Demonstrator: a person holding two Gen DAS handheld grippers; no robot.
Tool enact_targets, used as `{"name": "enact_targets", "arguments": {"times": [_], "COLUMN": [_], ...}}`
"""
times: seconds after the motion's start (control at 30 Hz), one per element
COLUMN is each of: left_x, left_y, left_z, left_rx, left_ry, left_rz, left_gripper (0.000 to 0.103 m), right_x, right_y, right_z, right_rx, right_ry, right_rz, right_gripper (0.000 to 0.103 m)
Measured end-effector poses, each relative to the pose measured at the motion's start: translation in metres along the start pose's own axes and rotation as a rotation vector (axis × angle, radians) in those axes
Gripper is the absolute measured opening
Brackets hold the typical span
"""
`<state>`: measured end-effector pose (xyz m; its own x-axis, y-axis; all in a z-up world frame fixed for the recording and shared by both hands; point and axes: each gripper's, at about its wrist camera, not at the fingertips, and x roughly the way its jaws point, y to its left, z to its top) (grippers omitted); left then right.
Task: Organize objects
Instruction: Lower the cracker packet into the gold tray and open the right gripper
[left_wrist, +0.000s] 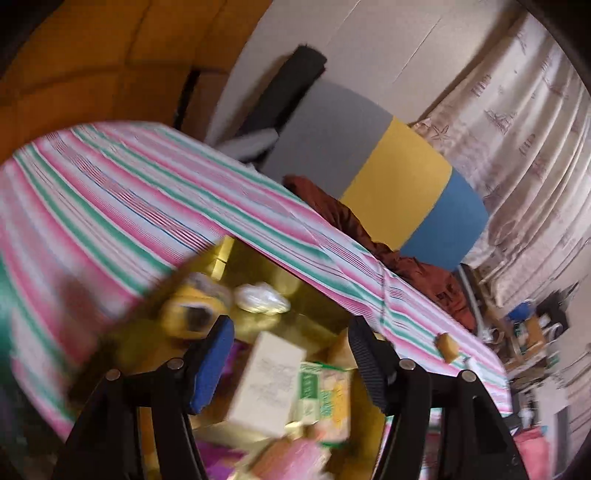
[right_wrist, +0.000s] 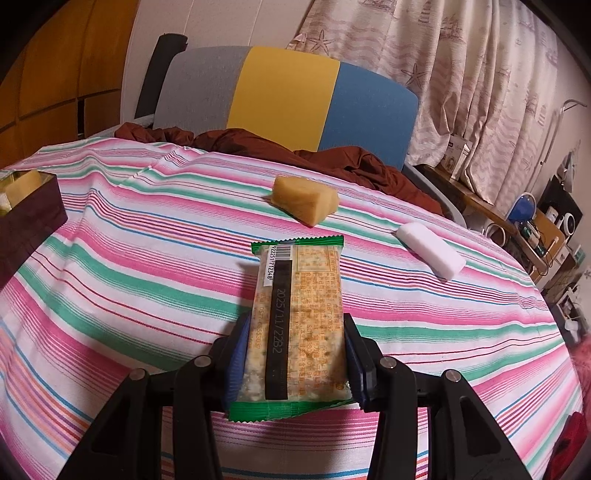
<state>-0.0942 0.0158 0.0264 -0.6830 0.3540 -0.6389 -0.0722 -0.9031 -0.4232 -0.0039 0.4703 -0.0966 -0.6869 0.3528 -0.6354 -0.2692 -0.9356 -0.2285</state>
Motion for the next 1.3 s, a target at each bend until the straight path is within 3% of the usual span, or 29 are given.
{"name": "enact_targets", "arguments": {"times": [0.2,0.27,0.33,0.43,0.6,0.77,0.9,0.97,1.1,1.3], "left_x": [-0.064,-0.065,-0.056,-0.038,-0.031,-0.048,-0.054,-0.054,-0.05,-0.048], "left_y": [0.012,0.015,0.018,0.021,0.001,-0.004,0.007,0.017,0.033,0.033], "left_z": [-0.013,-0.021,-0.031,-0.051,-0.086,-0.1,-0.092,-0.088,-0.085,-0.088], "left_rx": [0.056,0.073,0.065,0.042,0.133,0.183,0.155,0.122,0.06,0.066], "left_ry": [-0.15,-0.172,-0.142,-0.089,-0.11,-0.191,-0.238,-0.225,-0.195,-0.177], "left_rz": [0.078,0.089,0.075,0.033,0.053,0.131,0.224,0.242,0.247,0.238], "left_gripper": [0.065,0.065,0.065,0.065,0.065,0.065,0.066,0.066,0.066,0.066], "right_x": [-0.012,-0.018,-0.028,-0.049,-0.086,-0.116,-0.134,-0.138,-0.131,-0.112], "right_y": [0.001,0.007,0.014,0.028,0.058,0.108,0.159,0.181,0.217,0.239], "right_z": [0.001,0.002,0.003,0.004,0.016,0.028,0.033,0.034,0.043,0.045], "right_rx": [0.003,-0.012,-0.004,0.04,0.108,0.115,0.08,0.088,0.121,0.181], "right_ry": [-0.035,-0.045,-0.055,-0.084,-0.117,-0.109,-0.091,-0.066,-0.006,0.055], "right_rz": [0.032,0.049,0.088,0.169,0.333,0.533,0.667,0.718,0.751,0.74], "right_gripper": [0.047,0.047,0.047,0.047,0.047,0.047,0.047,0.047,0.047,0.048]}}
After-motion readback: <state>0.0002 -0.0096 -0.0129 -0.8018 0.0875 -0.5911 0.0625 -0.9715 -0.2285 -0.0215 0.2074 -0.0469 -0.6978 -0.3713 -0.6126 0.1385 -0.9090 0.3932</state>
